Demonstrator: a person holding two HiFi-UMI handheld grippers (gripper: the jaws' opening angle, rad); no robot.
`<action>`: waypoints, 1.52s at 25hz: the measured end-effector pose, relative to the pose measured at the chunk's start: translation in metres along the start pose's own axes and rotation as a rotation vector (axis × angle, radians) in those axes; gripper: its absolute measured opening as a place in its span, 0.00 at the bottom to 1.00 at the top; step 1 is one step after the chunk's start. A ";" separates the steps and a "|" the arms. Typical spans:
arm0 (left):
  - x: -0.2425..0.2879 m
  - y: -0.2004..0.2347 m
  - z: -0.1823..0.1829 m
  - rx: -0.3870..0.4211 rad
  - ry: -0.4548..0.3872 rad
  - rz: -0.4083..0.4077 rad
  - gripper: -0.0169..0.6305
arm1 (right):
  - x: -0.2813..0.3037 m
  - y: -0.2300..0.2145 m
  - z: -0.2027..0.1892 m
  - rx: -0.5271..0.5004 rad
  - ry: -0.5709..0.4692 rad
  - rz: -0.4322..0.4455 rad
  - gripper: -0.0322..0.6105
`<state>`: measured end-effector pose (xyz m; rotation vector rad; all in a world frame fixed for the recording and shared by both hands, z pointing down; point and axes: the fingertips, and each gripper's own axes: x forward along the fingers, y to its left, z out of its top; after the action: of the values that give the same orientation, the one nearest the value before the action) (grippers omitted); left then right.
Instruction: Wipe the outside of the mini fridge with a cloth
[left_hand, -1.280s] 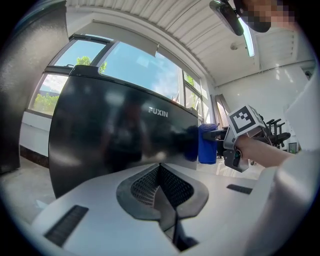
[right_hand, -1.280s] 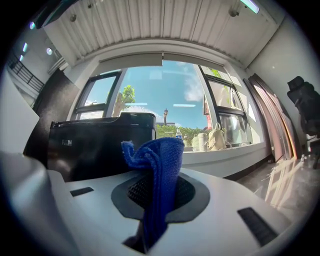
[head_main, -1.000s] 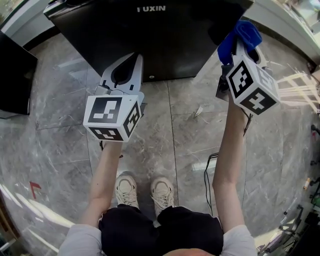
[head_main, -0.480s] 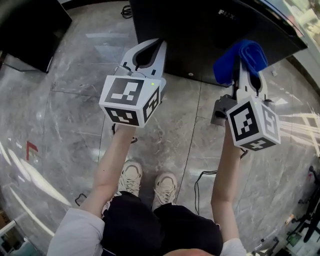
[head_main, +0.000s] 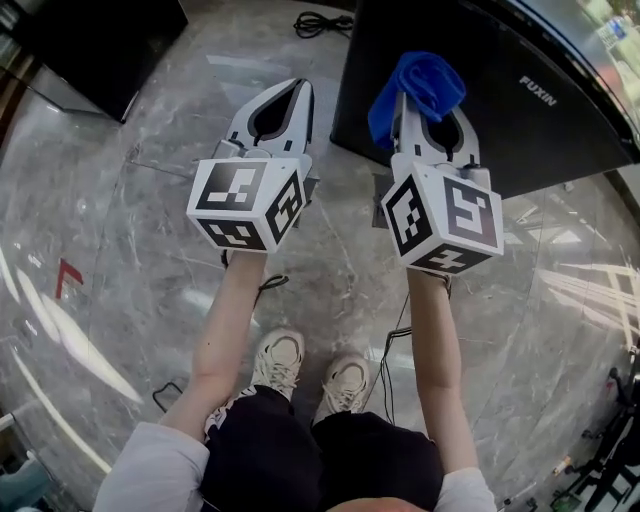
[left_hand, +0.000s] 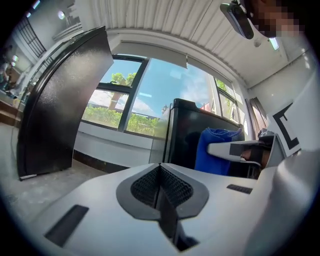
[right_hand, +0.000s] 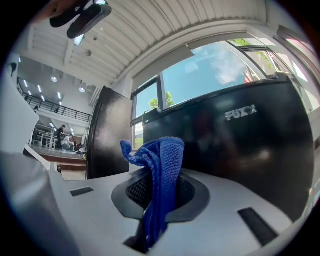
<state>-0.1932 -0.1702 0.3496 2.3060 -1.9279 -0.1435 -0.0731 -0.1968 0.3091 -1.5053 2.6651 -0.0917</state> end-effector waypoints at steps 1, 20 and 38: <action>-0.002 0.007 -0.003 -0.012 0.003 0.011 0.03 | 0.006 0.010 -0.002 -0.001 -0.008 0.016 0.13; 0.009 0.007 -0.024 -0.015 0.001 -0.069 0.03 | 0.059 0.047 -0.038 -0.060 0.057 0.064 0.13; 0.015 -0.050 -0.031 0.005 0.031 -0.202 0.03 | 0.019 -0.007 -0.036 -0.058 0.054 -0.068 0.13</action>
<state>-0.1372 -0.1748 0.3719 2.4866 -1.6802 -0.1213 -0.0805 -0.2166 0.3447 -1.6336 2.6804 -0.0605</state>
